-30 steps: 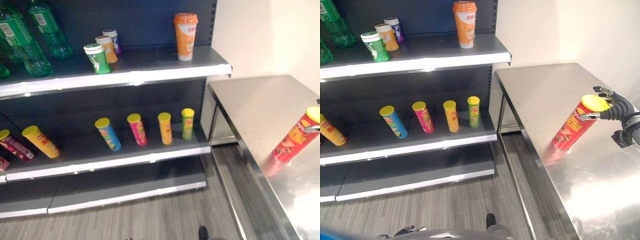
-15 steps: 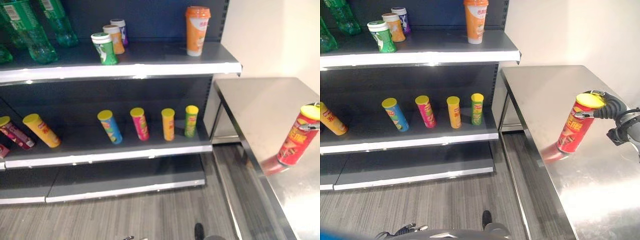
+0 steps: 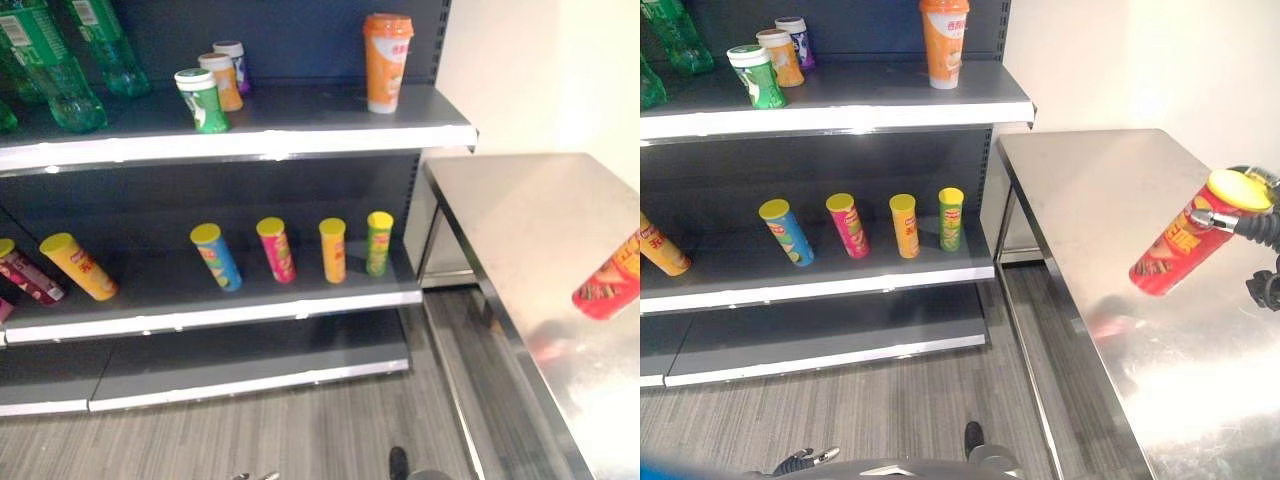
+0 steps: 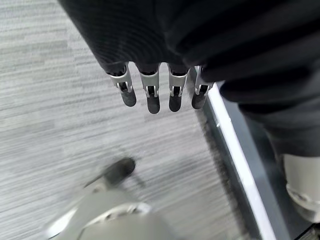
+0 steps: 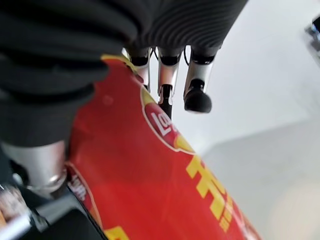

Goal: Put the goods on the table back onto the shelves and tidy them up.

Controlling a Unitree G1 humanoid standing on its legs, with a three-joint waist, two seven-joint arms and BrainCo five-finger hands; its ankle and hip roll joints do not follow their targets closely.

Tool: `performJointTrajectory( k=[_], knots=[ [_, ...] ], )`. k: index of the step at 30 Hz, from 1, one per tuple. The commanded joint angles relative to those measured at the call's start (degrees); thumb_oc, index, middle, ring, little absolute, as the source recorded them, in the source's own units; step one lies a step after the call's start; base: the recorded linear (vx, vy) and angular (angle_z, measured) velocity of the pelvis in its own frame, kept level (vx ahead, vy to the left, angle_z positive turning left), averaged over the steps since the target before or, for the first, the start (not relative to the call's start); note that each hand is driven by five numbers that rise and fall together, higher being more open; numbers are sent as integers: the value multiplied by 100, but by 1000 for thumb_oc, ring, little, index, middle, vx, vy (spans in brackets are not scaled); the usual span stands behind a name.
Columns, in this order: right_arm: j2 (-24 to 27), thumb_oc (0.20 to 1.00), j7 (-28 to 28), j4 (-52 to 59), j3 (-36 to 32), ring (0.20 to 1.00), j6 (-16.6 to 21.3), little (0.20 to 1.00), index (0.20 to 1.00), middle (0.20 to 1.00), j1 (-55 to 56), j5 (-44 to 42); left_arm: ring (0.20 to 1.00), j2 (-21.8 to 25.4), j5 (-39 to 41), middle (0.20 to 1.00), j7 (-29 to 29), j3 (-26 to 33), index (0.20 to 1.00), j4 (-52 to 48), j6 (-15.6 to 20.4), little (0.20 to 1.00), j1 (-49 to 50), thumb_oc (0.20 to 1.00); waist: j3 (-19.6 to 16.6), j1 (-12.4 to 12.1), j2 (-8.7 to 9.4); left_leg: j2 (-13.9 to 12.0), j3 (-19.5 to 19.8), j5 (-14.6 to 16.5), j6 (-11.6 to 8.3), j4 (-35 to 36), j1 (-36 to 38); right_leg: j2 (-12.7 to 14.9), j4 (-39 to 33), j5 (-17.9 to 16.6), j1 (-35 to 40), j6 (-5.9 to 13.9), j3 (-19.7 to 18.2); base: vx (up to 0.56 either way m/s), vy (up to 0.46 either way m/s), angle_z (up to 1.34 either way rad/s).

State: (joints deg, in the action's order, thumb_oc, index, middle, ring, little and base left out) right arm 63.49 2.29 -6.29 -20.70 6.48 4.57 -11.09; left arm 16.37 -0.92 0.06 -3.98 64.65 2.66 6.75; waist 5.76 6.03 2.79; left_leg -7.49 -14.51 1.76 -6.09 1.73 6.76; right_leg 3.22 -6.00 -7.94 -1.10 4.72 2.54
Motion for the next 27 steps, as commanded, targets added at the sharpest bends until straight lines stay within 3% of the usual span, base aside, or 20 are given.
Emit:
performJointTrajectory(
  k=[1,3,4,5,6,7,10,12,14,15,17,18,20,21,22,23,24,27],
  knots=[
    [16,200,502,517,-237,200,529,200,200,200,-862,286,1000,283,417,1000,-194,-118,1000,-139,194,1000,-347,1000,467,-385,249,42,1354,404,-235,-1822,-950,101,795,1142,-53,150,-251,-104,46,21],
    [8,200,504,526,-240,200,523,200,200,200,-860,292,1000,287,420,1000,-193,-117,1000,-141,192,1000,-348,1000,460,-359,242,37,1387,421,-239,-1873,-997,96,803,1147,-66,147,-224,22,126,11],
    [-60,200,458,843,-178,200,555,200,200,200,-879,351,1000,287,617,1000,-199,-35,1000,-176,220,1000,-252,1000,416,-402,245,-303,1761,449,-221,-1472,-987,227,818,1191,-69,270,-343,112,204,-13],
    [-61,200,459,844,-167,200,553,200,200,200,-886,353,1000,286,618,1000,-199,-31,1000,-174,222,1000,-247,1000,415,-406,244,-312,1748,439,-225,-1430,-954,221,822,1199,-64,266,-351,170,487,-20],
    [3,200,455,918,-104,200,631,200,200,200,-979,249,1000,305,653,1000,-252,-50,1000,-125,280,1000,-239,1000,386,-423,237,-745,2025,131,-227,-939,-1023,393,830,1260,-109,367,-507,72,273,-18],
    [8,200,454,915,-97,200,632,200,200,200,-984,246,1000,301,654,1000,-252,-48,1000,-121,283,1000,-237,1000,378,-422,230,-762,2014,101,-236,-869,-988,380,839,1270,-114,359,-507,93,407,-9],
    [54,200,571,829,-46,200,732,200,200,200,-995,94,1000,385,628,1000,-337,-129,1000,-100,353,1000,-306,1000,356,-475,193,-1245,2321,-491,-366,-402,-1274,646,763,1375,-51,544,-726,123,444,-21],
    [-35,200,564,910,-31,200,702,200,200,200,-1004,19,1000,441,646,1000,-307,-165,1000,-131,365,1000,-338,1000,301,-527,192,-1139,2442,-321,-486,-618,-1407,875,606,1310,53,641,-833,184,516,-59],
    [-129,200,535,837,-135,200,644,200,200,200,-837,147,1000,427,537,1000,-287,-174,1000,45,333,1000,-477,1000,245,-457,147,-921,2398,85,-532,-722,-1374,1245,441,1130,218,797,-780,209,633,-28],
    [-264,200,497,921,-54,200,601,200,200,200,-873,220,1000,451,501,1000,-282,-231,1000,2,328,1000,-534,1000,258,-425,157,-777,2288,215,-467,-785,-1380,1405,450,893,89,818,-798,100,608,6],
    [-530,200,508,995,389,200,548,200,200,200,-1283,356,1000,629,408,1000,-283,-286,1000,-78,327,1000,-630,1000,372,-503,278,-599,1871,395,-326,-954,-1399,1591,485,10,-371,776,-742,-61,458,-8],
    [-615,200,507,1029,640,200,581,200,200,200,-1517,369,1000,737,359,1000,-282,-294,1000,-169,323,1000,-621,1000,408,-567,275,-610,1594,352,-269,-836,-1352,1606,497,-178,-551,732,-409,-119,399,-91],
    [-671,200,524,1089,825,200,627,200,200,200,-1659,353,1000,849,406,1000,-278,-227,1000,-294,326,1000,-662,1000,410,-545,262,-472,1389,142,-120,-505,-1338,1380,588,-83,-655,690,-258,-56,505,-159],
    [-661,200,488,1148,787,200,643,200,200,200,-1619,367,1000,871,465,1000,-266,-124,1000,-273,341,1000,-665,1000,392,-558,236,-198,1353,4,39,-145,-1245,845,709,360,-554,604,-462,1,472,-101],
    [-663,200,488,1151,782,200,642,200,200,200,-1617,367,1000,872,465,1000,-266,-124,1000,-273,341,1000,-668,1000,387,-561,245,-189,1348,-23,42,-123,-1247,853,715,353,-572,606,-469,25,657,-35],
    [-644,200,489,1228,735,200,734,200,200,200,-1628,388,1000,838,337,1000,-230,-57,1000,-6,279,1000,-574,1000,333,-651,261,171,1271,-138,193,258,-1078,202,822,995,-326,429,-462,11,342,-15],
    [-647,200,488,1234,724,200,732,200,200,200,-1619,388,1000,840,336,1000,-230,-61,1000,-4,280,1000,-579,1000,329,-655,264,174,1271,-158,194,266,-1088,204,826,987,-342,429,-464,29,413,-17],
    [-733,200,485,1404,657,200,788,200,200,200,-1536,431,1000,774,303,1000,-221,78,1000,187,221,1000,-518,1000,296,-695,341,526,1231,-153,275,307,-999,-424,844,1177,-243,259,-547,27,198,-5]
  ],
)
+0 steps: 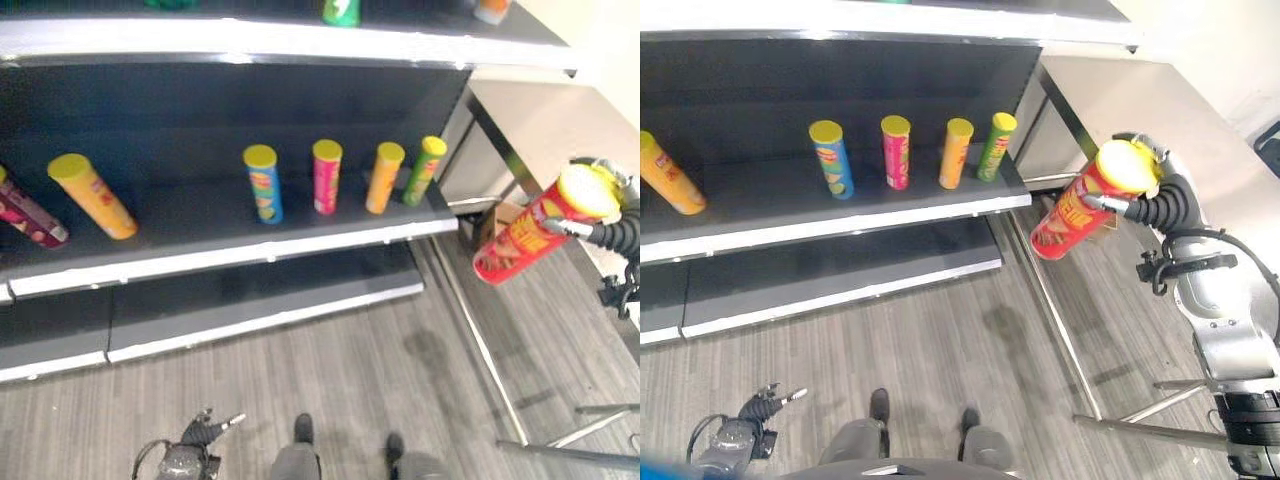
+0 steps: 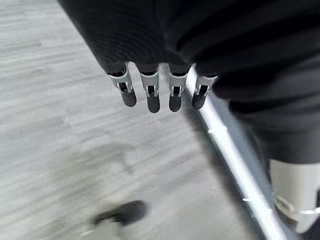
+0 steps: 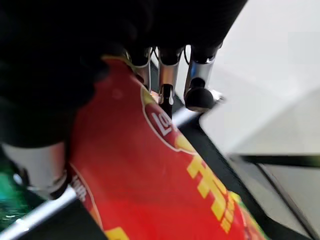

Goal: Put the goods on the table back onto the shelves and tidy them up.

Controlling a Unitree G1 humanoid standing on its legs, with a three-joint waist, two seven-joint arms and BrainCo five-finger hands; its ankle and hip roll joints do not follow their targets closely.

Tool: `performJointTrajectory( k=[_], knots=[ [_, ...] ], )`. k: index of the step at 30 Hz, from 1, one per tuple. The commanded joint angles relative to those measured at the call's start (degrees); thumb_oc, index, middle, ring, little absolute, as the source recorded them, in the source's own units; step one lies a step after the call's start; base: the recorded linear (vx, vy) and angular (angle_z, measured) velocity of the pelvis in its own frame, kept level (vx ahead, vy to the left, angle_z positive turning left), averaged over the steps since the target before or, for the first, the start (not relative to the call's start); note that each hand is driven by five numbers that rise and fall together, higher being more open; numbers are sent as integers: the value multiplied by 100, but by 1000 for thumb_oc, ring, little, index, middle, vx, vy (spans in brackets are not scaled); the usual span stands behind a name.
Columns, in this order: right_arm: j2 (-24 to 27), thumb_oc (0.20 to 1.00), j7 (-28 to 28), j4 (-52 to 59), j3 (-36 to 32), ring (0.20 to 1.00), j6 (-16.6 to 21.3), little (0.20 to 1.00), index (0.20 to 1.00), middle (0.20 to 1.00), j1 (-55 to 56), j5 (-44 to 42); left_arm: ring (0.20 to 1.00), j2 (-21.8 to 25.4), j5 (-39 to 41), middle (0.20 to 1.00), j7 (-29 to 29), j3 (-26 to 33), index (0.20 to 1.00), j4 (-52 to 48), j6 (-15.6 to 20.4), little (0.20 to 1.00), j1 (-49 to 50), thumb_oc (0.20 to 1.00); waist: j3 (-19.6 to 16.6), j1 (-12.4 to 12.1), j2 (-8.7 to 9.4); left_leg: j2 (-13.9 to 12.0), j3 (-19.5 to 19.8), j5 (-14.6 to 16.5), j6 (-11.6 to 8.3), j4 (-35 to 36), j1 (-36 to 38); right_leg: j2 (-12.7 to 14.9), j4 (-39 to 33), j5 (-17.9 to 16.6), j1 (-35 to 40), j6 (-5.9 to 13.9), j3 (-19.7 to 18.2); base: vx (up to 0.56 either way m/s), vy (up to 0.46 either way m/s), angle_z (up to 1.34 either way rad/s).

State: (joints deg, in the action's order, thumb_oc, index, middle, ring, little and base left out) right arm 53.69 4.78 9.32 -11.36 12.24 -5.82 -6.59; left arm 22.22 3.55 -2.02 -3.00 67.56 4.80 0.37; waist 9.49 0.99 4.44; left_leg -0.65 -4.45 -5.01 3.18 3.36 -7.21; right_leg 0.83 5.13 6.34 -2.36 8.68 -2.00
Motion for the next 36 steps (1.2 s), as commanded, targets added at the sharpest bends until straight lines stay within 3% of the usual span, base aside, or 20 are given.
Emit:
performJointTrajectory(
  k=[1,4,6,7,8,10,11,12,14,15,17,18,19,20,24,27,30,33,36],
  knots=[
    [199,200,197,-71,-287,200,217,200,200,200,-450,7,1000,144,-137,1000,17,44,1000,-86,-4,1000,156,1000,-84,-195,188,-50,209,550,-628,157,450,-337,-326,-241,-104,-211,-111,89,166,7],
    [113,200,82,203,-291,200,158,200,200,200,-271,164,1000,55,-177,1000,93,47,1000,-125,5,1000,171,1000,11,-158,168,173,383,667,-573,31,540,-458,-366,-262,-128,-317,-232,86,125,22],
    [9,200,106,333,-256,200,256,200,200,200,-313,138,1000,-36,-151,1000,58,69,1000,-224,33,1000,192,1000,89,-182,138,327,475,902,-512,-429,455,-402,-409,-298,-80,-367,-289,63,113,47],
    [-18,200,98,400,-286,200,268,200,200,200,-285,132,1000,-59,-126,1000,48,81,1000,-308,35,1000,193,1000,160,-171,120,387,502,1037,-541,-816,328,-374,-390,-280,-58,-386,-257,-5,164,25],
    [-45,200,81,413,-194,200,246,200,200,200,-298,178,1000,-96,34,1000,-18,91,1000,-487,42,1000,127,1000,363,-183,148,437,572,1036,-755,-1453,-23,-239,-370,-288,-53,-395,-252,-19,198,22],
    [-16,200,55,448,-146,200,182,200,200,200,-273,263,1000,-119,119,1000,-47,58,1000,-563,54,1000,107,1000,379,-166,149,164,590,1135,-805,-1611,-242,-102,-368,-215,-48,-342,-219,37,185,34],
    [-16,200,55,449,-147,200,182,200,200,200,-272,263,1000,-119,119,1000,-47,57,1000,-564,54,1000,107,1000,377,-167,147,163,590,1137,-805,-1615,-245,-103,-367,-214,-50,-342,-220,158,217,20],
    [-19,200,34,475,-92,200,199,200,200,200,-335,232,1000,-98,102,1000,-68,16,1000,-545,88,1000,112,1000,298,-181,184,-285,744,958,-807,-1293,-308,92,-412,-148,-68,-288,-237,159,248,21],
    [25,200,68,462,-59,200,256,200,200,200,-370,191,1000,-44,76,1000,-113,-46,1000,-534,77,1000,83,1000,252,-184,142,-877,933,398,-870,-905,-531,333,-449,-14,-81,-218,-271,207,361,11],
    [26,200,96,448,-76,200,251,200,200,200,-316,197,1000,-22,58,1000,-131,-57,1000,-506,74,1000,67,1000,215,-140,98,-1109,887,165,-930,-618,-602,426,-456,72,-65,-186,-258,286,439,11],
    [69,200,62,473,-78,200,196,200,200,200,-210,233,1000,9,6,1000,-126,-83,1000,-481,60,1000,76,1000,67,-87,-43,-1369,528,6,-1083,-89,-406,563,-486,202,62,-80,-258,292,362,30],
    [70,200,62,474,-78,200,195,200,200,200,-209,233,1000,9,6,1000,-126,-84,1000,-481,60,1000,76,1000,74,-97,-42,-1373,515,0,-1084,-72,-384,562,-487,201,68,-81,-269,493,566,17],
    [-61,200,35,592,-101,200,134,200,200,200,-139,386,1000,-22,-135,1000,-114,-150,1000,-448,78,1000,8,1000,-42,-92,-217,-1111,379,109,-1194,-128,-282,1033,-513,22,297,138,-150,385,457,-4],
    [-64,200,36,591,-94,200,132,200,200,200,-146,389,1000,-21,-136,1000,-114,-146,1000,-450,77,1000,11,1000,-40,-86,-200,-1088,376,131,-1183,-163,-294,1058,-528,19,308,150,-149,496,610,-17],
    [-190,200,44,511,365,200,71,200,200,200,-665,393,1000,110,-109,1000,-160,-156,1000,-517,79,1000,-54,1000,16,-159,-211,-695,71,319,-927,-191,-211,1439,-145,-446,-13,168,-180,197,335,-15],
    [-212,200,29,469,664,200,65,200,200,200,-1003,366,1000,161,-123,1000,-186,-204,1000,-433,67,1000,-82,1000,75,-176,-225,-383,-4,442,-687,-84,-55,1637,271,-1025,-224,122,-123,180,344,-20],
    [-204,200,-2,455,731,200,85,200,200,200,-983,389,1000,157,-154,1000,-197,-202,1000,-388,45,1000,-78,1000,119,-135,-231,-312,31,513,-635,-72,2,1518,384,-1137,-305,116,-235,79,88,13],
    [-249,200,-69,535,707,200,96,200,200,200,-945,337,1000,115,-137,1000,-177,-224,1000,-370,63,1000,-149,1000,251,-21,-353,-282,79,572,-631,46,178,986,-77,-837,-814,110,-323,146,79,18],
    [-340,200,-71,519,770,200,98,200,200,200,-917,294,1000,80,-89,1000,-165,-240,1000,-357,59,1000,-249,1000,454,113,-354,-186,235,639,-627,-18,294,628,-436,-887,-1164,198,-574,67,-29,0]
  ],
)
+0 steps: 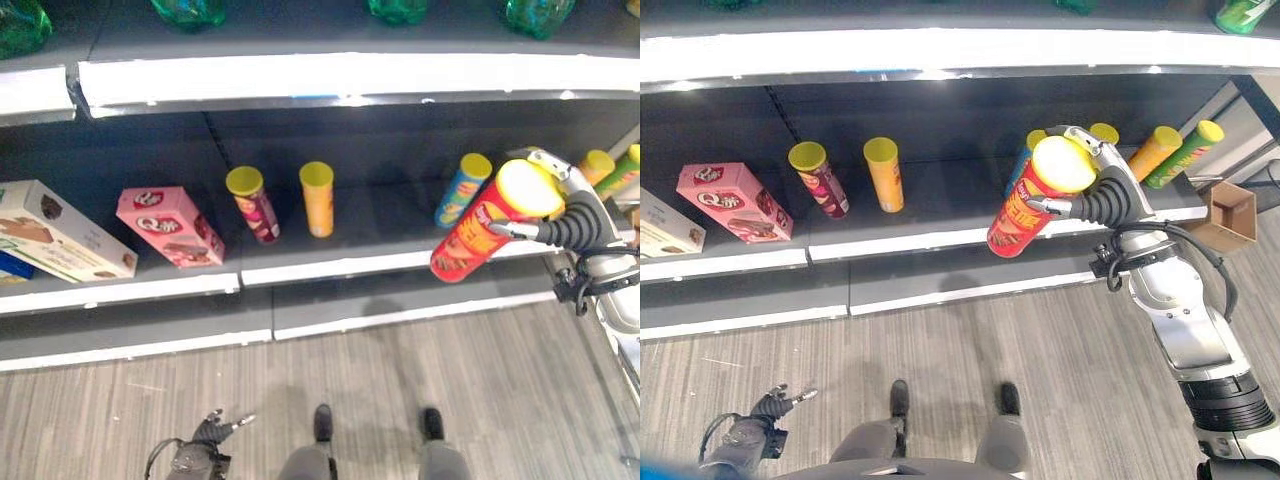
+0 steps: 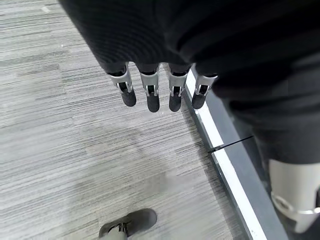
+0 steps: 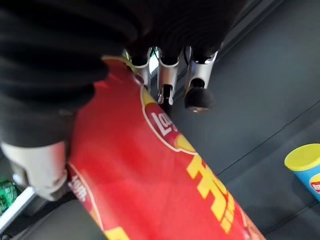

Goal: Put the goods on the table back onto the shelves and tidy them up.

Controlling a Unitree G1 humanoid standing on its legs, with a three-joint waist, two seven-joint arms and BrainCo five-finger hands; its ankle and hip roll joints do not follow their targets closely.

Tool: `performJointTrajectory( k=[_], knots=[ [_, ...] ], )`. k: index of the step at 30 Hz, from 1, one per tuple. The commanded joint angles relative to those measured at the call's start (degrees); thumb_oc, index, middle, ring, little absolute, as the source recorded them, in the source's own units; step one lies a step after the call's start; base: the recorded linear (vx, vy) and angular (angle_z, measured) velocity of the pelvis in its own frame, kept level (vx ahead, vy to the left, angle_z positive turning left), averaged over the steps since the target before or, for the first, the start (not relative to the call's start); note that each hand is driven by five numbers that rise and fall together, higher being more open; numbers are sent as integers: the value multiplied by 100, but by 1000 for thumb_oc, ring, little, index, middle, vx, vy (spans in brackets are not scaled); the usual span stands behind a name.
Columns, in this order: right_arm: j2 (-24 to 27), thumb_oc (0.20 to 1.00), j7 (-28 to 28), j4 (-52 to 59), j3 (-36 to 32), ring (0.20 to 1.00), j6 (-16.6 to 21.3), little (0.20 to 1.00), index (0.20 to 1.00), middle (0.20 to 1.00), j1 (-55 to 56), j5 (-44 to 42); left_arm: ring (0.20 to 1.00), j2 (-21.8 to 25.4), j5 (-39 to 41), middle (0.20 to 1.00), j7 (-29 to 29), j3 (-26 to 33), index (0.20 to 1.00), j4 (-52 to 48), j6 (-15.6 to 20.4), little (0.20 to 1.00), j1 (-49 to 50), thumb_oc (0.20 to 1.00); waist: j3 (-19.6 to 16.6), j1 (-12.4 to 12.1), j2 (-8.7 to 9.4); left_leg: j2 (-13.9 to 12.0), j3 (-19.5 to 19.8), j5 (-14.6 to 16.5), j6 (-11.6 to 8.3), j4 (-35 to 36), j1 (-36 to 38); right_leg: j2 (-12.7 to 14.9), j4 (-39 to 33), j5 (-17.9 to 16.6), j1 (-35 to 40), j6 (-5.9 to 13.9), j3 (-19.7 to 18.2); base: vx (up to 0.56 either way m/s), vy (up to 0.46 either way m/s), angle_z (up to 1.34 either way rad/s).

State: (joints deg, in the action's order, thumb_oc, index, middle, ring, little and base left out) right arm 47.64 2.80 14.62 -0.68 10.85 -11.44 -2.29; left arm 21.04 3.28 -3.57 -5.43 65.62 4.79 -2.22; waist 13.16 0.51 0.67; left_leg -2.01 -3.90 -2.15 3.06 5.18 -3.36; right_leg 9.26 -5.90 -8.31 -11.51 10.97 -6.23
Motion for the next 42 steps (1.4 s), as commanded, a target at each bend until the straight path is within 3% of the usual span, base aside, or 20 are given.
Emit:
performJointTrajectory(
  k=[1,4,13,22,24,28,34,35,37,38,42],
  knots=[
    [255,200,125,46,-339,200,248,200,200,200,-255,-95,1000,197,-72,1000,5,-2,1000,-191,71,1000,10,1000,119,172,48,-14,225,384,-626,-236,-63,-205,543,588,-173,-33,-162,59,-64,45],
    [162,200,88,138,-309,200,224,200,200,200,-133,-21,1000,145,-90,1000,-30,26,1000,-178,80,1000,-12,1000,138,197,89,3,308,361,-671,-247,-57,-212,530,529,-46,-16,-256,49,-122,96],
    [99,200,37,300,-131,200,165,200,200,200,46,489,1000,-100,-202,1000,-63,1,1000,-115,39,1000,115,1000,-13,168,-19,-195,300,250,-806,-82,25,-172,248,602,273,-111,70,59,-87,12],
    [-360,200,971,-380,784,200,-137,200,200,200,-899,1823,1000,-206,-109,1000,-290,-214,1000,-219,-12,1000,126,1000,154,-57,-214,-217,399,150,-836,-33,-137,-127,264,658,230,-150,260,4,-23,7],
    [-451,200,1440,-762,1049,200,-365,200,200,200,-1383,2464,1000,-202,-92,1000,-408,-363,1000,-289,-1,1000,91,1000,314,-173,-321,-195,460,105,-832,-45,-287,-94,334,671,103,-166,282,-59,-5,21],
    [-574,200,1939,-1393,1374,200,-594,200,200,200,-2034,2937,1000,-203,-38,1000,-529,-556,1000,-416,30,1000,60,1000,483,-283,-502,-147,528,27,-830,-55,-495,-46,458,678,-105,-185,322,-41,3,7],
    [-558,200,2417,-2191,1583,200,-840,200,200,200,-2633,3255,1000,-191,15,1000,-572,-777,1000,-630,85,1000,47,1000,557,-378,-761,-60,596,-54,-847,-28,-665,32,558,687,-266,-178,355,-9,0,15],
    [-511,200,2593,-2410,1601,200,-881,200,200,200,-2842,3314,1000,-163,43,1000,-598,-835,1000,-727,114,1000,33,1000,591,-410,-876,-21,627,-68,-844,-24,-714,71,630,695,-337,-166,356,-9,16,4],
    [-509,200,2602,-2425,1612,200,-877,200,200,200,-2856,3312,1000,-167,44,1000,-598,-833,1000,-729,112,1000,30,1000,592,-405,-879,-20,630,-70,-844,-24,-720,71,638,699,-346,-165,358,0,0,0],
    [-425,200,2876,-2841,1661,200,-1005,200,200,200,-3178,3438,1000,-148,93,1000,-610,-936,1000,-878,165,1000,-16,1000,628,-448,-1026,27,668,-98,-846,-19,-782,112,708,712,-422,-167,361,0,0,0],
    [-302,200,3099,-3174,1760,200,-1098,200,200,200,-3504,3633,1000,-139,108,1000,-605,-1059,1000,-1008,211,1000,-56,1000,656,-476,-1181,66,692,-119,-850,-18,-843,136,761,721,-497,-158,358,-10,15,11]
  ],
)
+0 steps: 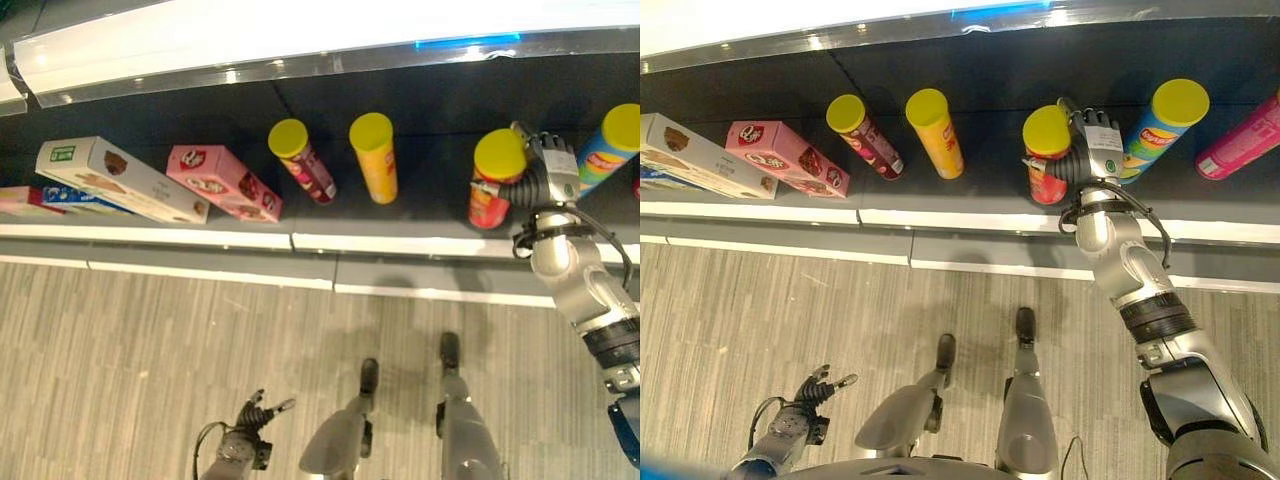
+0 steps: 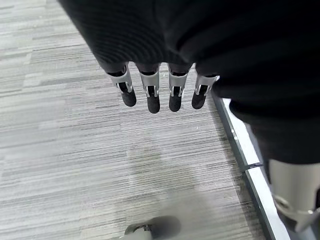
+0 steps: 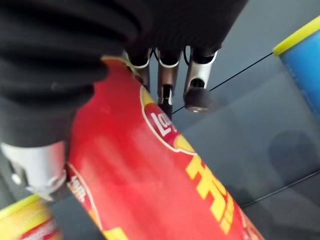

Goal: Put the goods on the table back onto the shelves and tidy them up.

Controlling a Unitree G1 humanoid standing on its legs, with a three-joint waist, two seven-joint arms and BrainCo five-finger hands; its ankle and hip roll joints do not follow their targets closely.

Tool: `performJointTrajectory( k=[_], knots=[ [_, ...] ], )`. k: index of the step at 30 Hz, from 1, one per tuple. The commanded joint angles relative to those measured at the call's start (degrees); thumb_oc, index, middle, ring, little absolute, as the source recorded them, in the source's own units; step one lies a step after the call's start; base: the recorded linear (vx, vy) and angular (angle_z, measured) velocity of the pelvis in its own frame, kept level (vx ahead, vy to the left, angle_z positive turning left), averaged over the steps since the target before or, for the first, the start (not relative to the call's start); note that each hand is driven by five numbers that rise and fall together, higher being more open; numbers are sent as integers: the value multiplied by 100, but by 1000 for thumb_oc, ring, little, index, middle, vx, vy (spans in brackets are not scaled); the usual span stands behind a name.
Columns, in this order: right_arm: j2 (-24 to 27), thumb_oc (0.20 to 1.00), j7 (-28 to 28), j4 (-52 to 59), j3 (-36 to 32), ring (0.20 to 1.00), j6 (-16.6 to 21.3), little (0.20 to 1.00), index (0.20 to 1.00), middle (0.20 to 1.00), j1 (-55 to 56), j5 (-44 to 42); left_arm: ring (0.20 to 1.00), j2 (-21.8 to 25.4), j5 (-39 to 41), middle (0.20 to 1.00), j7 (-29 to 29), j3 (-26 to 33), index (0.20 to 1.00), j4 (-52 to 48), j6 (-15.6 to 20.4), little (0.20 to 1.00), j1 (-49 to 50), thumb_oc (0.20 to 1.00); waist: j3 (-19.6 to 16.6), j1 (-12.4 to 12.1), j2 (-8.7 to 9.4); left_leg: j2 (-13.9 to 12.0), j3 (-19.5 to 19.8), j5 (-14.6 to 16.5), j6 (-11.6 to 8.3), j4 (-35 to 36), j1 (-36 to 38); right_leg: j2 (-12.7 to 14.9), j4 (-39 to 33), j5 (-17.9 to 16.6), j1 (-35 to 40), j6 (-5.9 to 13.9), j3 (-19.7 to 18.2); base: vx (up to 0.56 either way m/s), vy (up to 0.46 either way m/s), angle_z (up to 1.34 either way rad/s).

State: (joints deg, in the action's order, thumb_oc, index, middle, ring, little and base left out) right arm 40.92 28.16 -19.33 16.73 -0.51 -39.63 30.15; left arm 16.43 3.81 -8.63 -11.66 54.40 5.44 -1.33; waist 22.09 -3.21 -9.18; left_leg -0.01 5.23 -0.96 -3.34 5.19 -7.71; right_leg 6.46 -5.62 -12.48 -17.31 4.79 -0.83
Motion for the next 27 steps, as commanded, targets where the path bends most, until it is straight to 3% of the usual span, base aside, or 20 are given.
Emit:
performJointTrajectory(
  k=[1,10,27],
  knots=[
    [413,200,646,117,46,200,17,200,200,200,-792,409,1000,322,67,1000,-95,-462,1000,80,161,1000,-164,1000,-221,-109,-245,-126,-209,-248,-212,-19,-440,431,743,1140,52,463,-172,-11,9,11],
    [497,200,935,-309,165,200,-87,200,200,200,-1237,351,1000,283,31,1000,-97,-619,1000,30,223,1000,-263,1000,-210,-221,-437,-92,-160,-300,-242,-19,-682,498,736,1128,-111,496,-95,-4,-1,2],
    [233,200,963,-516,347,200,-110,200,200,200,-1410,154,1000,270,107,1000,-168,-666,1000,-56,248,1000,-351,1000,-195,-346,-478,-33,-50,-322,-238,-19,-827,573,730,1141,-135,519,28,4,-2,5]
  ],
)
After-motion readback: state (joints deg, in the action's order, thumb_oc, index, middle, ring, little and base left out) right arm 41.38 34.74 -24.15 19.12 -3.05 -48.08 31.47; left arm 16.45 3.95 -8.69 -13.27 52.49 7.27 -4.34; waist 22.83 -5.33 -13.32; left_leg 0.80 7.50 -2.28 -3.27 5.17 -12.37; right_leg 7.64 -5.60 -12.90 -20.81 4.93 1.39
